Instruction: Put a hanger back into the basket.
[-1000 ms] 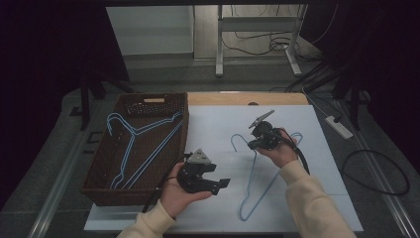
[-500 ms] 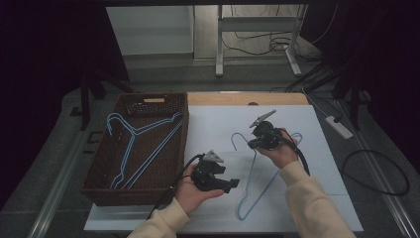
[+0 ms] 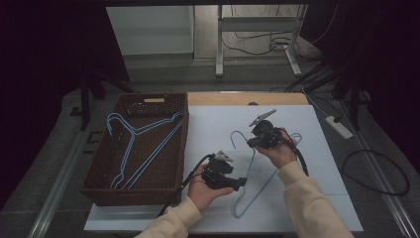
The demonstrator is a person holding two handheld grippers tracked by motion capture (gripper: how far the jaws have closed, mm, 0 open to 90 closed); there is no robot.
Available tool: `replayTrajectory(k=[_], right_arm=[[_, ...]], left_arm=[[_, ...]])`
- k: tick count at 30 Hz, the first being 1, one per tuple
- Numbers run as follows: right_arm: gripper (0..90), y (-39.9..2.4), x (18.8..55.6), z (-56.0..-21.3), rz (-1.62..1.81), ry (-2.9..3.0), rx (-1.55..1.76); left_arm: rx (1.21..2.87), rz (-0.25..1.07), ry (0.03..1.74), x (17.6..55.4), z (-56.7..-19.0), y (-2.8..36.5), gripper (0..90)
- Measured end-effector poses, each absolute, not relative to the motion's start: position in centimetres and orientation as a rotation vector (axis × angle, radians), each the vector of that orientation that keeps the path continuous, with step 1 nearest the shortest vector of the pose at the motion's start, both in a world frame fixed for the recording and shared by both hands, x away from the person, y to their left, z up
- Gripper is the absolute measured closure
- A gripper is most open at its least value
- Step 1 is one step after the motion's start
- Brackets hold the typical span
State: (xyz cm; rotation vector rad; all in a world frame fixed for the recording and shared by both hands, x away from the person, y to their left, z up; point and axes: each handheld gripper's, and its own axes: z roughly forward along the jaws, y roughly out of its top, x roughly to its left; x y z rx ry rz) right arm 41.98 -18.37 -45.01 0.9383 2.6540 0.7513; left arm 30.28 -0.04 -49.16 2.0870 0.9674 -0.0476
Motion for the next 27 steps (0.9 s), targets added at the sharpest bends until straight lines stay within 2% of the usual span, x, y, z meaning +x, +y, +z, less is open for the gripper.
replayTrajectory(k=[7, 14, 22, 27], right_arm=[[87.0, -18.5, 42.0, -44.8, 0.767, 2.644, 0.951], [86.9, -18.6, 42.1, -44.8, 0.775, 2.639, 0.959], [86.9, -18.7, 42.0, -44.6, 0.815, 2.626, 0.97], [85.6, -19.4, 41.9, -44.4, 0.893, 2.603, 0.979]], left_arm=[[2.086, -0.052, 0.992, 31.3, -50.2, -1.0, 34.2], [2.097, -0.057, 1.004, 32.3, -51.2, -2.0, 42.6], [2.1, -0.126, 0.982, 32.5, -51.8, -2.5, 77.4], [2.078, -0.125, 1.023, 32.7, -51.5, -2.2, 81.2]])
